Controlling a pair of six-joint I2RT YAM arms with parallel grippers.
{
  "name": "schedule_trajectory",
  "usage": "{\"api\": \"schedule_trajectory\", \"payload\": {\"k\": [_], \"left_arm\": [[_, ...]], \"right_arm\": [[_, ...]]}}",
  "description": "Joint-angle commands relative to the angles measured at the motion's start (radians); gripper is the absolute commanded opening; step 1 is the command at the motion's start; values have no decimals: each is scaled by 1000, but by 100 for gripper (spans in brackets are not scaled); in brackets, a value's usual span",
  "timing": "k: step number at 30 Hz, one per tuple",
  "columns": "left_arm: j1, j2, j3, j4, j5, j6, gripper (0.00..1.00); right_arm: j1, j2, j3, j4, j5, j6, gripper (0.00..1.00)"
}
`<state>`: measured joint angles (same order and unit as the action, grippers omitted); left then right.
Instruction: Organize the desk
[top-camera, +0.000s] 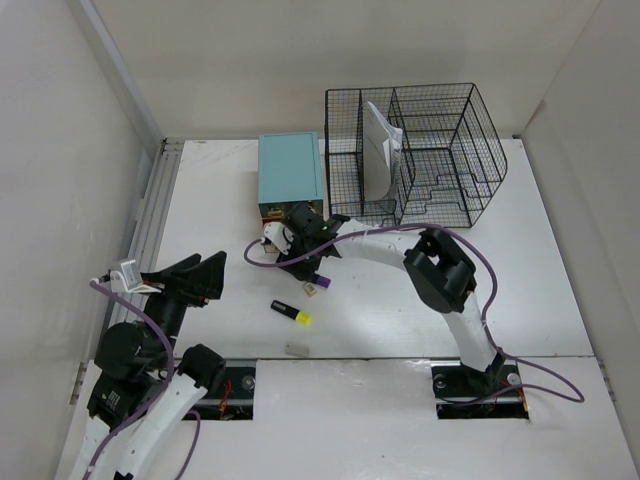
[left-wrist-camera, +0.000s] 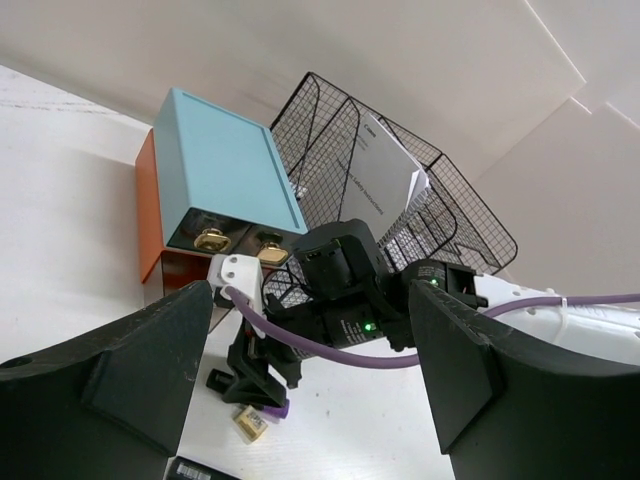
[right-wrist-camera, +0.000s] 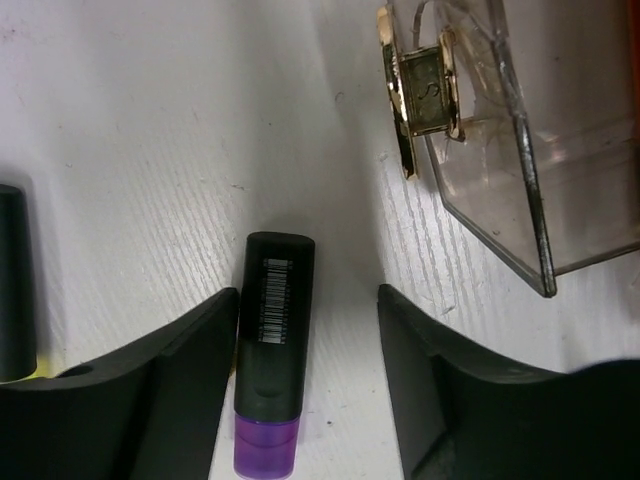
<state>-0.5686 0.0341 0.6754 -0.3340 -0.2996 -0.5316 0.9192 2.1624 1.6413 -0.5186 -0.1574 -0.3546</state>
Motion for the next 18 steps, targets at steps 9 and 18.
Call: {"api": "schedule_trajectory", "payload": {"k": [9, 18], "left_arm": [[-5, -10, -2, 30, -7, 10, 78], [-5, -10, -2, 30, -7, 1, 78]], "right_arm": [[60, -53, -24, -81, -57, -20, 25], [92, -226, 72, -204, -168, -153, 13]]}}
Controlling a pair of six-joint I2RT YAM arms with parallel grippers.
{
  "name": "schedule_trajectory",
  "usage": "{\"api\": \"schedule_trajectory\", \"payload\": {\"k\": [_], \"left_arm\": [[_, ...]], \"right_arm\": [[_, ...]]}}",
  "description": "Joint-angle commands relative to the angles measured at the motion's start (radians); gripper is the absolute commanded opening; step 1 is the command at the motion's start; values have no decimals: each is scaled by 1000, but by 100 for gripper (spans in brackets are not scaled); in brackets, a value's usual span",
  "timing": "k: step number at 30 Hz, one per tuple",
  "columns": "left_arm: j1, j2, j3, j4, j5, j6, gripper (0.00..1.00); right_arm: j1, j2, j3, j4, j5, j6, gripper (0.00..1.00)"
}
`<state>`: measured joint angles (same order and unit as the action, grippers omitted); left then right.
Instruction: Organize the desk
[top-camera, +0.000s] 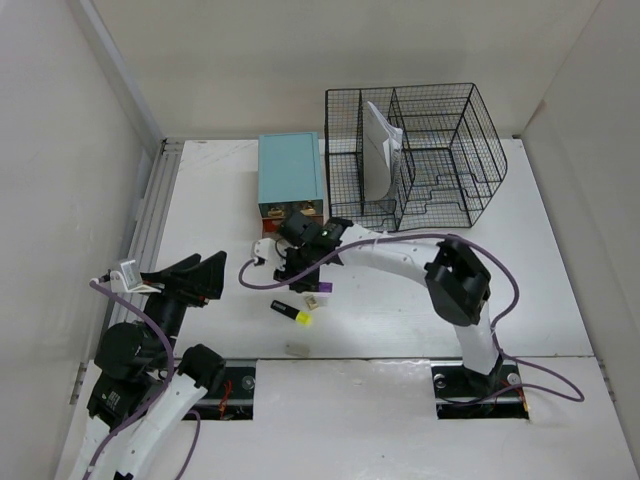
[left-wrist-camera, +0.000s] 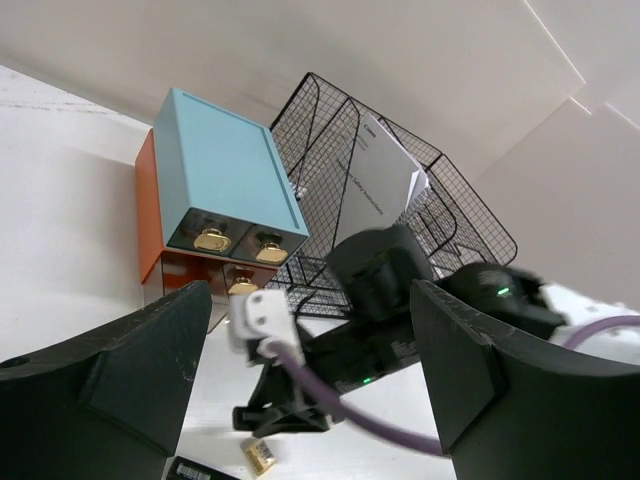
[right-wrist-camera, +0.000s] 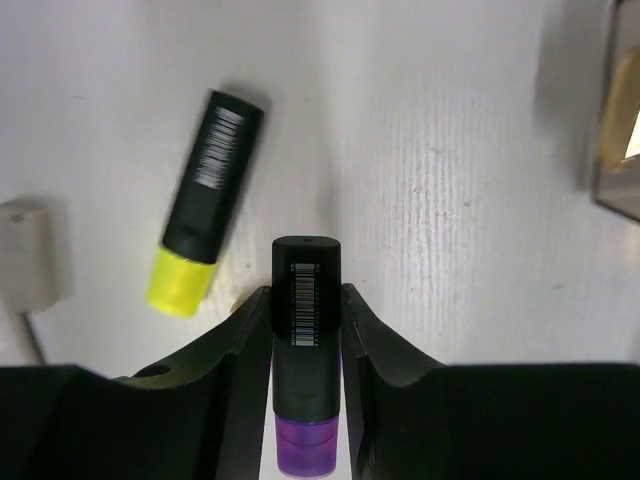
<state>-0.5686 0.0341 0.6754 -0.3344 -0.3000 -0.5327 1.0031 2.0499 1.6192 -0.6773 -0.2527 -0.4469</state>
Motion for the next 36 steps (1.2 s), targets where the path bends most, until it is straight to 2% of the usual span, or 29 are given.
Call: {"api": "schedule_trajectory", "payload": {"k": [1, 7, 12, 15, 20, 25, 30, 36], "left_arm": [[-5, -10, -2, 31, -7, 2, 78], [-5, -10, -2, 31, -7, 2, 78], [-5, 0, -2, 21, -18, 2, 78], [-5, 0, -2, 21, -27, -7, 78], [-5, 0, -2, 12, -27, -18, 78], [-5, 9, -2, 12, -36, -27, 78], [-5, 18, -2, 12, -45, -36, 78], [-5, 9, -2, 3, -65, -36, 78]], "right_arm": [[8, -114, 149, -54, -89, -90, 13], [8, -31, 407, -142, -183, -168, 11], [8, 79, 587, -110, -221, -236, 5], [-4, 90, 575, -22, -263, -271, 2], [-101, 78, 482, 174, -471, -282, 0], [-193, 185, 582, 179, -690, -282, 0], [-241, 225, 582, 255, -844, -282, 0], [-271, 265, 584, 278, -910, -291, 0]]}}
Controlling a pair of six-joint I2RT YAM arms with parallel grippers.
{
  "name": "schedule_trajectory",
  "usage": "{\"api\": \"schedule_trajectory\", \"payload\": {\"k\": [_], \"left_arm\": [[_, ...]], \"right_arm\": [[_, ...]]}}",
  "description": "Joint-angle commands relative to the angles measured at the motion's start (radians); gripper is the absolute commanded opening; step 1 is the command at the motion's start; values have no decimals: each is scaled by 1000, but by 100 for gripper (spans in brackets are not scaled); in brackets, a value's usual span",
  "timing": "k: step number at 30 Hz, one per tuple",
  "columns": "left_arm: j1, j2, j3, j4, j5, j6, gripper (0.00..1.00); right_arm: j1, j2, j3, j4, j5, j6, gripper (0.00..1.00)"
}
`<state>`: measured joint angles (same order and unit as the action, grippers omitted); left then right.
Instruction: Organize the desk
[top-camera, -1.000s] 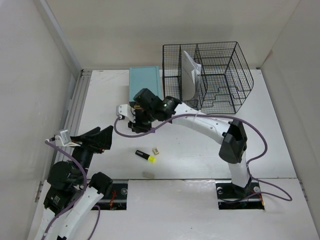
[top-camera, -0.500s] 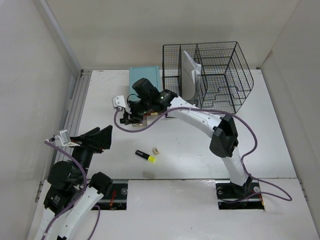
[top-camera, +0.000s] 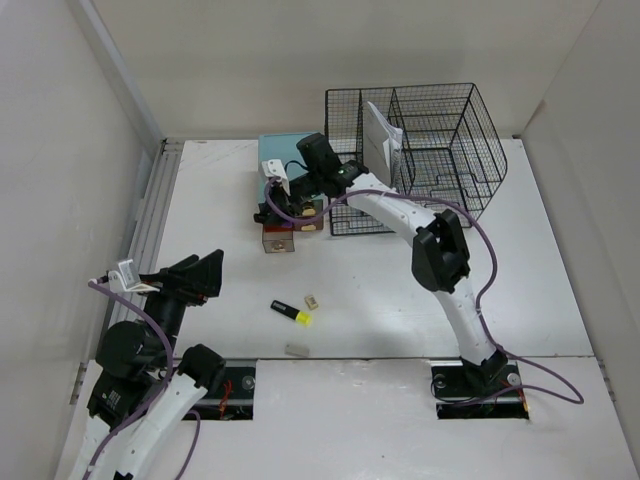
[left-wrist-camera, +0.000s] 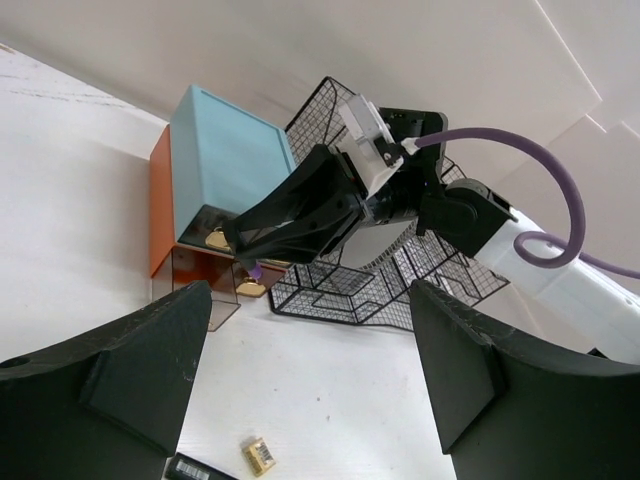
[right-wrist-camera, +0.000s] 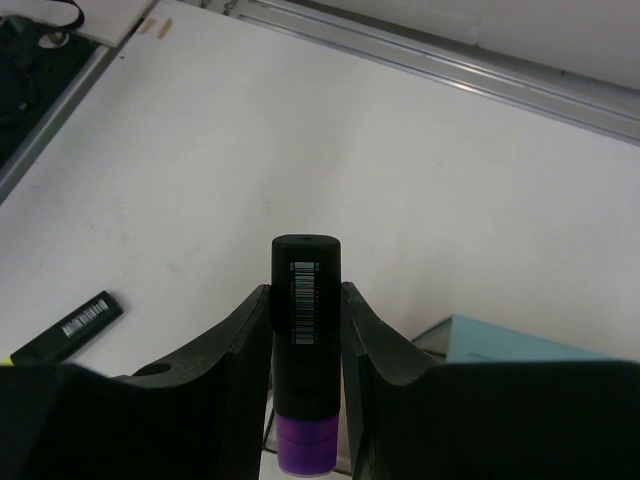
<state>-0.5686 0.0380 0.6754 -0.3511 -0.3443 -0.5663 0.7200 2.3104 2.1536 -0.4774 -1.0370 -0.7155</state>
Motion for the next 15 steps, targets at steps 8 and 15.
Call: {"api": "schedule_trajectory", "payload": {"k": [8, 15], "left_arm": [[-5, 5, -2, 20, -21, -3, 78], [-5, 5, -2, 20, -21, -3, 78]], "right_arm": [[12, 23, -1, 120, -101, -22, 0], [12, 78, 23, 120, -67, -32, 0]]}}
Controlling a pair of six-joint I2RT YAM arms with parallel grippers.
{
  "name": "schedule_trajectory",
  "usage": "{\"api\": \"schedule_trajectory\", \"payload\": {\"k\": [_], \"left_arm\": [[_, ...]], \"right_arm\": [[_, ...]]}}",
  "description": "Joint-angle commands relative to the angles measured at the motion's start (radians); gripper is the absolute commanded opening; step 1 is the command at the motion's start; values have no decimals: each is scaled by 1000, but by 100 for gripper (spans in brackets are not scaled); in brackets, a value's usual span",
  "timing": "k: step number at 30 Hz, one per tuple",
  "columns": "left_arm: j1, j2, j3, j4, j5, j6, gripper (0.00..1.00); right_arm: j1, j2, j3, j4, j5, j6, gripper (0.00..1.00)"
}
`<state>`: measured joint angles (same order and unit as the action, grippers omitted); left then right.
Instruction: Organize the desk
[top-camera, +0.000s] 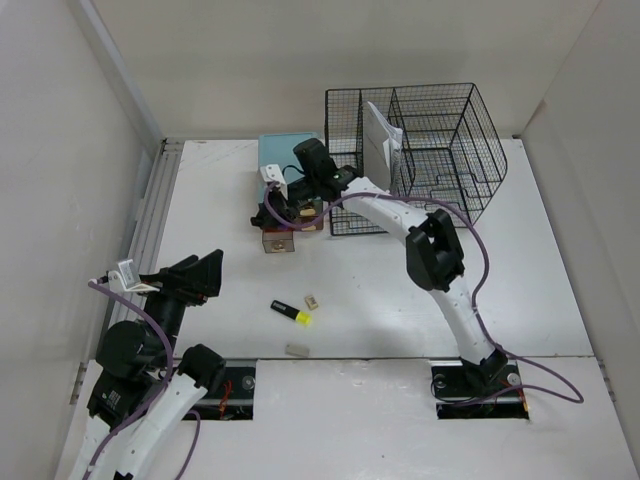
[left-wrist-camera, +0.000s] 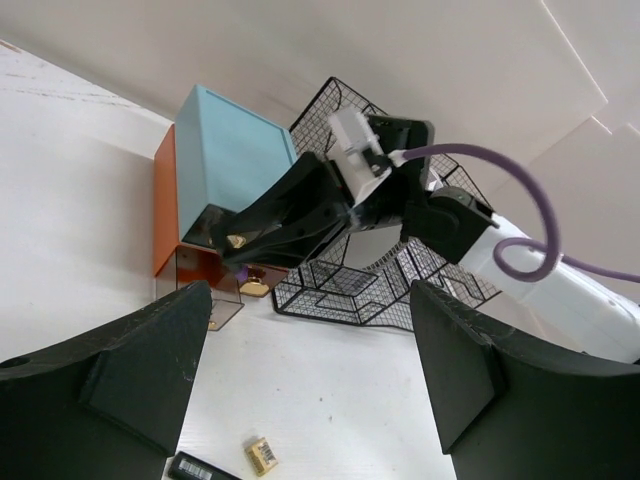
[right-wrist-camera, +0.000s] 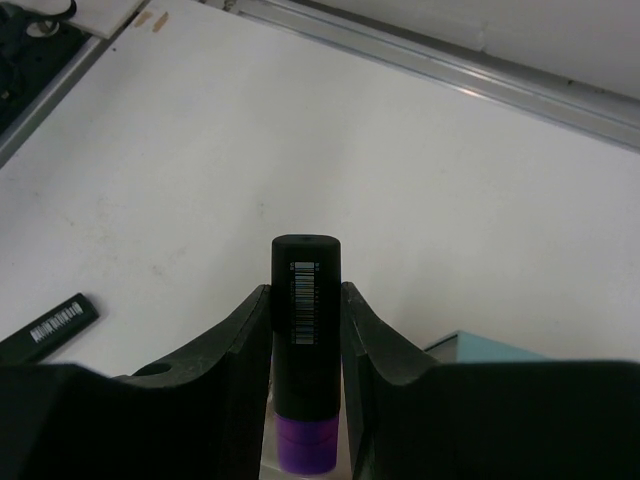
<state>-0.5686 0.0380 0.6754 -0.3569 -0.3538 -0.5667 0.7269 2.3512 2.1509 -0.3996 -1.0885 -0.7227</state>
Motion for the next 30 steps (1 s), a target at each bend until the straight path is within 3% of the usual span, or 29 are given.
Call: {"api": "schedule_trajectory", "payload": {"k": [1, 19, 21, 23, 26, 30], "left_arm": [[-5, 5, -2, 26, -11, -2, 78], [-5, 5, -2, 26, -11, -2, 78], [-5, 5, -2, 26, -11, -2, 78], [-5, 5, -2, 26, -11, -2, 78], [-5, 5, -2, 26, -20, -2, 78], [-5, 5, -2, 26, -20, -2, 78]], "right_arm": [[5, 37, 26, 42, -5, -24, 0], [5, 65, 33, 33, 127, -43, 1], [5, 53, 11, 33, 137, -55, 8], [5, 42, -5, 33, 150, -55, 22], [5, 22, -31, 33, 171, -66, 32], [-4, 2, -63, 33, 171, -75, 35]]}}
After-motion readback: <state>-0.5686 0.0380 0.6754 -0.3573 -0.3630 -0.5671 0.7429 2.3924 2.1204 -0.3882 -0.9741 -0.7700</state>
